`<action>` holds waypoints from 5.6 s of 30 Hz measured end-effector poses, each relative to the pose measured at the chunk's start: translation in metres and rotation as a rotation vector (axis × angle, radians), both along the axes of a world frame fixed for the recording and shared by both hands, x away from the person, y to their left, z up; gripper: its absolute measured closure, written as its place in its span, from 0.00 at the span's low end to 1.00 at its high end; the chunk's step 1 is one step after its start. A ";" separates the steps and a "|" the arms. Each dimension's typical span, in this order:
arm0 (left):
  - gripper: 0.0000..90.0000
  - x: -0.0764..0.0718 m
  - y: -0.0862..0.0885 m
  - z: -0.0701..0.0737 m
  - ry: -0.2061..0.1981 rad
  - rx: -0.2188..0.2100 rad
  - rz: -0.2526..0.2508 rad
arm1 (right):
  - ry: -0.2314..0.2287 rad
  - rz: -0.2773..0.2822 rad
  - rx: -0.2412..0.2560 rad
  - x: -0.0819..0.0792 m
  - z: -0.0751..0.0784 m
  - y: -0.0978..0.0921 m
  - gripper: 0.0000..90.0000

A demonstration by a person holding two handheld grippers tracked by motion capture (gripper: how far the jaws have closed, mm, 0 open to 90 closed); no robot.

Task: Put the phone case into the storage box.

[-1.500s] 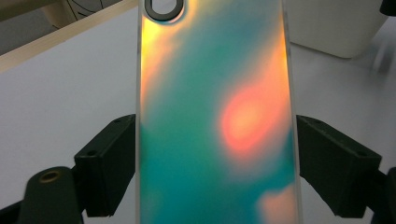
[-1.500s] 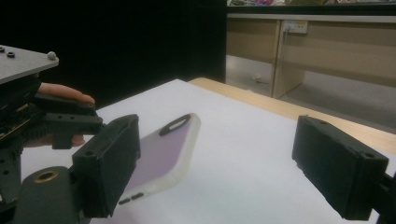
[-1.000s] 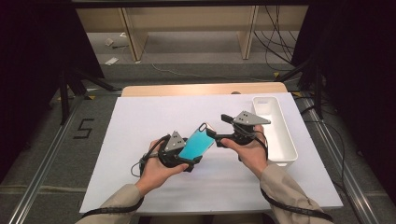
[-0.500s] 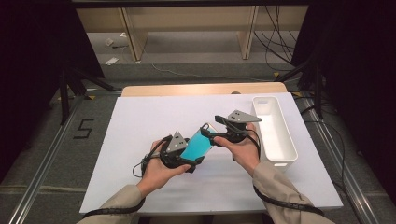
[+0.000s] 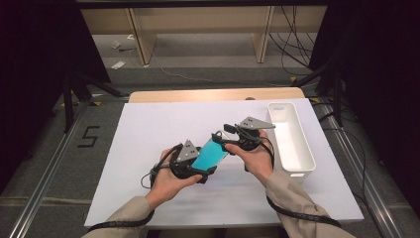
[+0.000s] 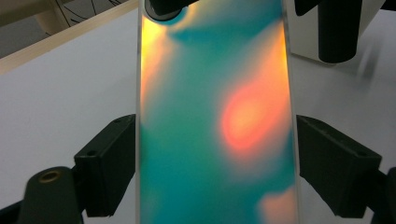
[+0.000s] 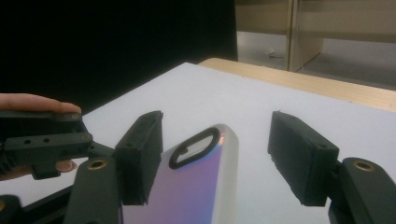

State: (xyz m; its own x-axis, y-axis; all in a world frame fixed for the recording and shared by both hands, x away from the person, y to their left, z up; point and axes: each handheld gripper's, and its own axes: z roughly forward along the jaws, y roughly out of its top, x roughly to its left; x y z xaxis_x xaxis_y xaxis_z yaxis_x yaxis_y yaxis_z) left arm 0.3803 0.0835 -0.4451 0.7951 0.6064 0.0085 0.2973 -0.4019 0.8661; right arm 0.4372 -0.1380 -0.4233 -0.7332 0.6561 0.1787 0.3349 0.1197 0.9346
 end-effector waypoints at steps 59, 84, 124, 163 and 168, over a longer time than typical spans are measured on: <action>0.17 0.009 0.016 -0.002 0.007 -0.036 0.050 | -0.013 0.180 0.049 -0.014 0.052 -0.005 0.89; 0.20 0.009 0.017 -0.002 0.014 -0.048 0.017 | -0.051 0.405 -0.172 -0.008 0.059 -0.026 0.89; 0.38 0.004 -0.006 -0.014 0.054 -0.017 -0.184 | -0.044 0.562 -0.168 -0.017 0.059 -0.009 0.89; 0.90 0.006 -0.002 -0.007 0.074 -0.028 -0.225 | -0.102 0.476 -0.054 -0.007 0.057 -0.023 0.47; 0.90 0.010 0.006 -0.004 0.064 -0.038 -0.154 | -0.115 0.411 -0.011 -0.005 0.055 -0.026 0.30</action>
State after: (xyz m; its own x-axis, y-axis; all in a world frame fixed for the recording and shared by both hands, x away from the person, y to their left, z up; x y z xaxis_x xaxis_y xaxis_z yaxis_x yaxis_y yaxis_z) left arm 0.3899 0.0890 -0.4487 0.8769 0.4760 -0.0660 0.2900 -0.4145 0.8626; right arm 0.4322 -0.1637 -0.3679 -0.9489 0.3065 0.0753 0.1511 0.2318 0.9609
